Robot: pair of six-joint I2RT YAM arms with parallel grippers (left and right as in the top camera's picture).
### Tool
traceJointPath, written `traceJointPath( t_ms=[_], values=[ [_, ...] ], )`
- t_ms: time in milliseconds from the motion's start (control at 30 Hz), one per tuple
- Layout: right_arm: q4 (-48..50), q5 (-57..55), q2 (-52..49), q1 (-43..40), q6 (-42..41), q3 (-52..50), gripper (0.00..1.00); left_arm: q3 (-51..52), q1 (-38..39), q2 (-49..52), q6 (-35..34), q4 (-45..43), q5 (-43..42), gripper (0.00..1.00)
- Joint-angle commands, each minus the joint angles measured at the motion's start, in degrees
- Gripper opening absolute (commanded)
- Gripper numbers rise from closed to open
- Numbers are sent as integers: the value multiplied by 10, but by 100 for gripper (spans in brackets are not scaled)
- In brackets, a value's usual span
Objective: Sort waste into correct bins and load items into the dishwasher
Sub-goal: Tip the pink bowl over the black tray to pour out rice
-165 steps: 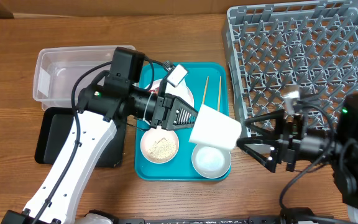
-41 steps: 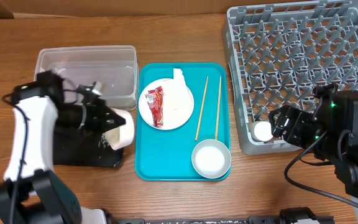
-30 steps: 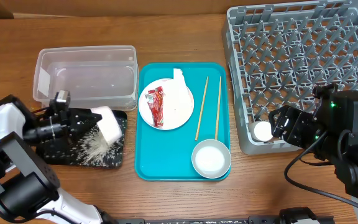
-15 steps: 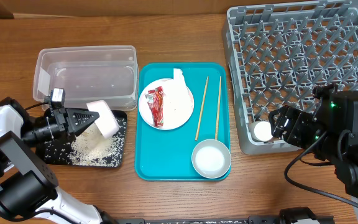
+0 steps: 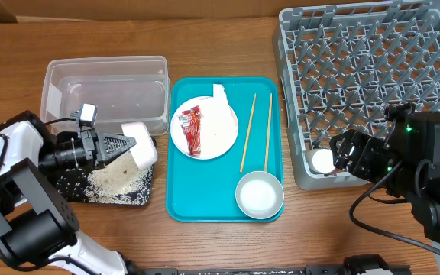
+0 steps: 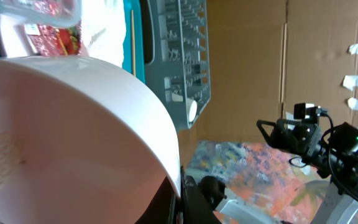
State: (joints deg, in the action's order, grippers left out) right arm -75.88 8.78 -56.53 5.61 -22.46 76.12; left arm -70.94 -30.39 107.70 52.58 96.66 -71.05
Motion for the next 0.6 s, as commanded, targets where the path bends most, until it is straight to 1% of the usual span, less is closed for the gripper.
traceJointPath(
  t_ms=[0,133,233,333,400,500,533,567],
  values=[
    [3,1,2,-2,-1,12,88,-10,21,-52,-56,3,8,4],
    [3,2,2,-2,-1,12,88,-30,34,-102,-64,2,39,4],
    [-3,2,2,-2,-1,12,88,-36,22,-137,-96,-16,87,4],
    [-6,2,2,-2,-1,12,88,-36,-1,-148,-115,-49,103,4],
    [-5,2,2,-2,-1,12,88,-34,-18,-147,-122,-55,94,4],
    [-6,3,2,-2,-1,12,88,-31,-39,-144,-85,-57,60,4],
    [-6,3,2,-2,-1,12,88,-28,-45,-142,-85,-67,46,4],
    [-7,3,2,-2,-1,12,88,-24,-49,-139,-102,-67,23,4]
  ],
)
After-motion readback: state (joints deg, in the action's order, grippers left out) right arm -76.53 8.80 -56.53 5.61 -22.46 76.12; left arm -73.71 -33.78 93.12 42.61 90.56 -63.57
